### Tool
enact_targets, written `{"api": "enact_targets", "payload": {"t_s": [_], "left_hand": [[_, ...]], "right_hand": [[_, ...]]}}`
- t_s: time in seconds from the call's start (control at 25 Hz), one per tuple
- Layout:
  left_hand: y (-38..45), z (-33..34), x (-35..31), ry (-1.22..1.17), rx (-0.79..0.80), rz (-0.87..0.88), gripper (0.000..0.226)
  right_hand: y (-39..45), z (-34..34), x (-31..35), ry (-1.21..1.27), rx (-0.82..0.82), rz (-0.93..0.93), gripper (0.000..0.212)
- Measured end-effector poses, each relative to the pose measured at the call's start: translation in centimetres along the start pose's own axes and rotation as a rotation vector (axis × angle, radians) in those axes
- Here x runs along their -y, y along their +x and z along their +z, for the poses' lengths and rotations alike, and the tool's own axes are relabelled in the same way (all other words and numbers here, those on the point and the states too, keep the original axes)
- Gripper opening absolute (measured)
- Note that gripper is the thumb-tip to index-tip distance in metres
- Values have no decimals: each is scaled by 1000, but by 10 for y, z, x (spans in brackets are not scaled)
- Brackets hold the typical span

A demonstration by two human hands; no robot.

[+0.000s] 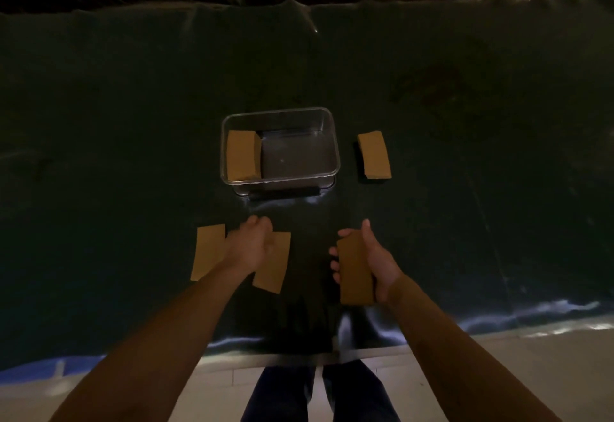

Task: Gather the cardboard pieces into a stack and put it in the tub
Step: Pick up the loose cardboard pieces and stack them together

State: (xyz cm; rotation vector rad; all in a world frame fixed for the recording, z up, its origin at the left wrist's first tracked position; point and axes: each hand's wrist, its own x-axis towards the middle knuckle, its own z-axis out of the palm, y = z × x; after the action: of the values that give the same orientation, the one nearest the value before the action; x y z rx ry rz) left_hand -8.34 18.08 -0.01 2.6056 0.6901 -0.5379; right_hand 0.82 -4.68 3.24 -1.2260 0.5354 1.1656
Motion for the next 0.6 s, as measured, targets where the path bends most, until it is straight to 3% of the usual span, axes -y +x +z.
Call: {"api": "enact_targets", "payload": {"t_s": [0.04, 0.24, 0.44, 0.6], "left_hand": [[-1, -6, -1, -106, 36, 7, 16], [-15, -52, -27, -784, 261, 19, 8], [-23, -46, -55, -850, 264, 36, 10], [-26, -32, -61, -915, 199, -62, 8]], "right_hand": [[-2, 1, 1, -19, 1, -11, 57], [-11, 12, 9, -167, -11, -40, 53], [-17, 32, 7, -173, 74, -2, 50], [-9, 42, 1, -99, 139, -19, 52]]}}
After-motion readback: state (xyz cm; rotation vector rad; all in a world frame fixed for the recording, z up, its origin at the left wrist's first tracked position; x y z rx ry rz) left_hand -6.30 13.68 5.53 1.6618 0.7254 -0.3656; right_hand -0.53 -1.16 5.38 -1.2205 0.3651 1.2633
